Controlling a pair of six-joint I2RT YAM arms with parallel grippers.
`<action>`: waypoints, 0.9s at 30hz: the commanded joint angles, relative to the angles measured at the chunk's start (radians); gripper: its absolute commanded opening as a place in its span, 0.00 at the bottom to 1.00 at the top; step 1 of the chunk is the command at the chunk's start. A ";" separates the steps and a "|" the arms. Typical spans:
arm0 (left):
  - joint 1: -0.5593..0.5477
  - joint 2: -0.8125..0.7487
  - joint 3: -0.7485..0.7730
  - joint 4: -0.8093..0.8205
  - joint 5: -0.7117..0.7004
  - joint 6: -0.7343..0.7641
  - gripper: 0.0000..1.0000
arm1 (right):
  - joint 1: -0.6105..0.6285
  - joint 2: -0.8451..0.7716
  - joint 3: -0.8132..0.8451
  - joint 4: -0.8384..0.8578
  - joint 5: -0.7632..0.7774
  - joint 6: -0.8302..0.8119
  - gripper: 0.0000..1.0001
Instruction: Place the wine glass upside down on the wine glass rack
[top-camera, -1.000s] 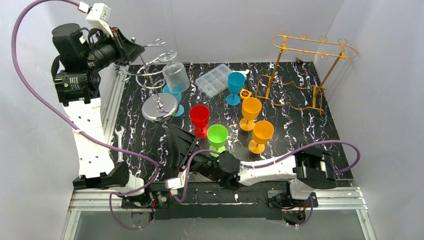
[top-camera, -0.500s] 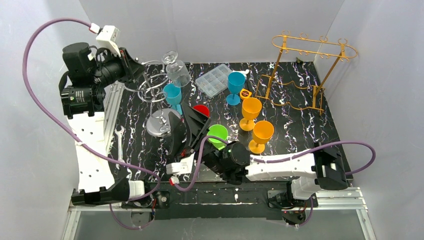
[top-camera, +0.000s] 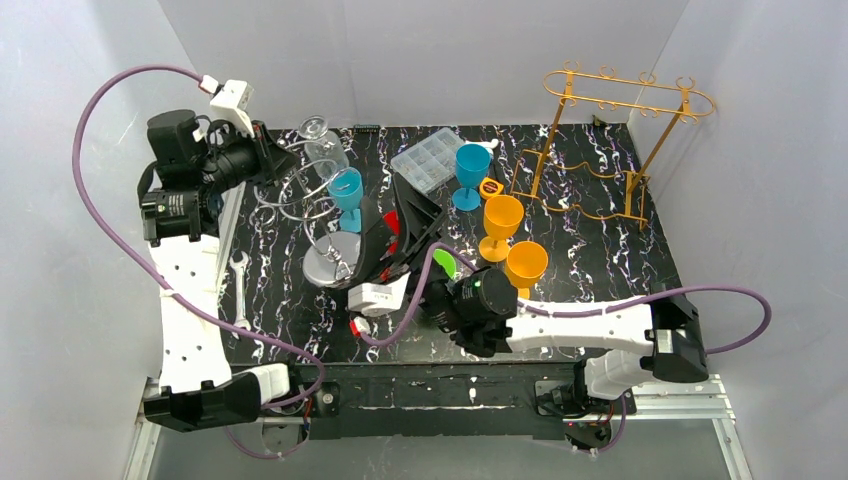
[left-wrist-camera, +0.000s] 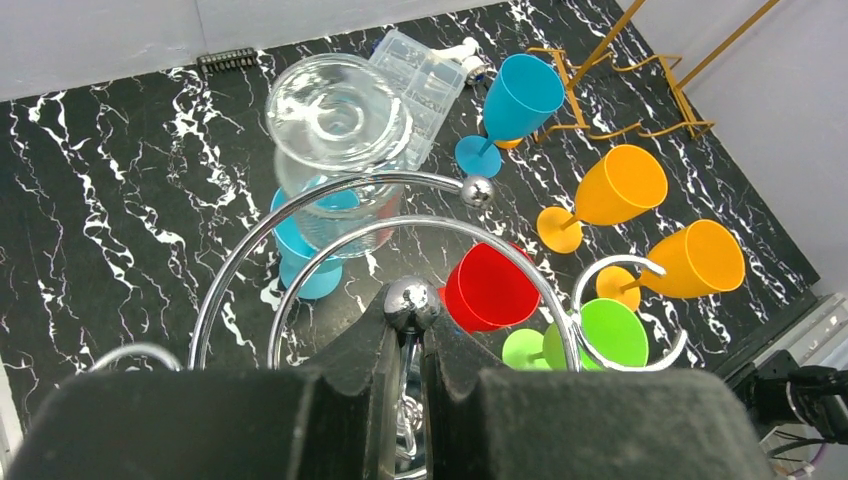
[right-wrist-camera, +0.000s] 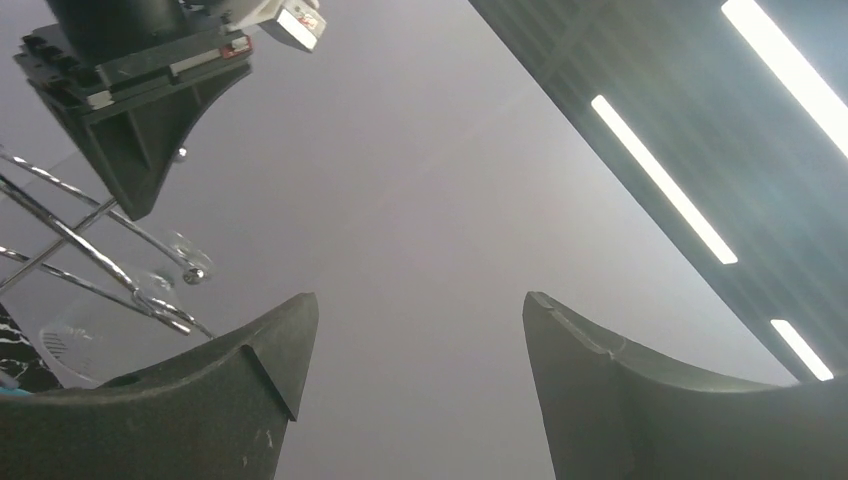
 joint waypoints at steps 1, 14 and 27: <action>0.002 -0.093 -0.019 0.206 0.092 0.013 0.00 | -0.017 -0.042 0.052 0.007 0.059 0.052 0.83; -0.012 -0.180 -0.237 0.262 0.084 0.193 0.00 | -0.037 -0.076 0.021 -0.015 0.068 0.102 0.81; -0.040 -0.291 -0.484 0.457 0.050 0.244 0.00 | -0.058 -0.083 -0.008 -0.041 0.066 0.144 0.78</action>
